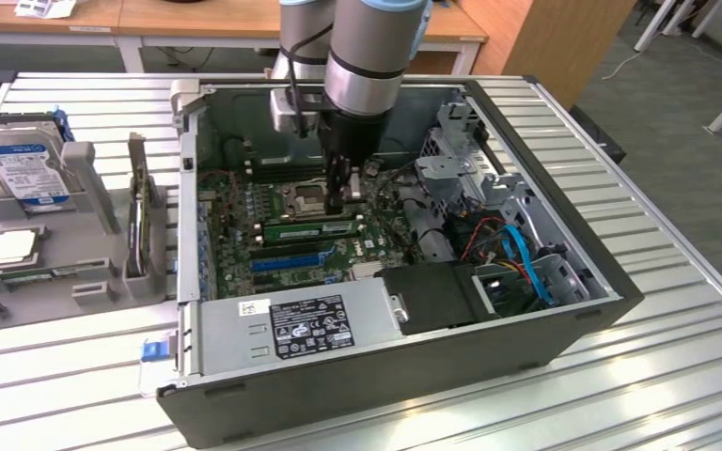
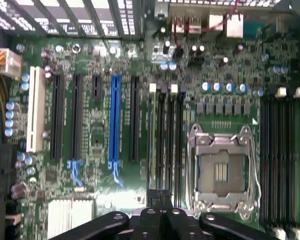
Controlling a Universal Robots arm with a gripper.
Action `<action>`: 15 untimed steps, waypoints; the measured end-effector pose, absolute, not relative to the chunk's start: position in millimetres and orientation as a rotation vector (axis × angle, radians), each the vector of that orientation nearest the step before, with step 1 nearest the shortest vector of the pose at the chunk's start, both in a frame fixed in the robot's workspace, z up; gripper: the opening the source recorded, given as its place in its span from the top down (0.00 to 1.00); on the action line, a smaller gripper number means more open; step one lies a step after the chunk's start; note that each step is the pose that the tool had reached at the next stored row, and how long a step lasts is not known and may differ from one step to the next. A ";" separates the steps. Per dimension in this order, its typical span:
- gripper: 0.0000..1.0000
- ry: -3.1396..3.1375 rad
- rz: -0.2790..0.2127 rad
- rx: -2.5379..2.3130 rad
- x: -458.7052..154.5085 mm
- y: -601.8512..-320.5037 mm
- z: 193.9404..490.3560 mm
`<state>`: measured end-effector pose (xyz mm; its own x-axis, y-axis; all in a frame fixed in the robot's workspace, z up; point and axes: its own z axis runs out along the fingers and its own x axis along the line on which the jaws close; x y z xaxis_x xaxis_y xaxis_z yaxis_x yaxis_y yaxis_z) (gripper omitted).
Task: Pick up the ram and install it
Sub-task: 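Press down the ram until it locks into place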
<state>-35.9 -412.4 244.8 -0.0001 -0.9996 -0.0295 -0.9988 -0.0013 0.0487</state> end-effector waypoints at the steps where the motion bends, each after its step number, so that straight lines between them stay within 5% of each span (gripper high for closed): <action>1: 0.90 -2.210 -0.086 2.212 -38.2 -412.4 244.8; 15: 0.90 -2.210 -0.087 2.212 -65.9 -412.4 244.8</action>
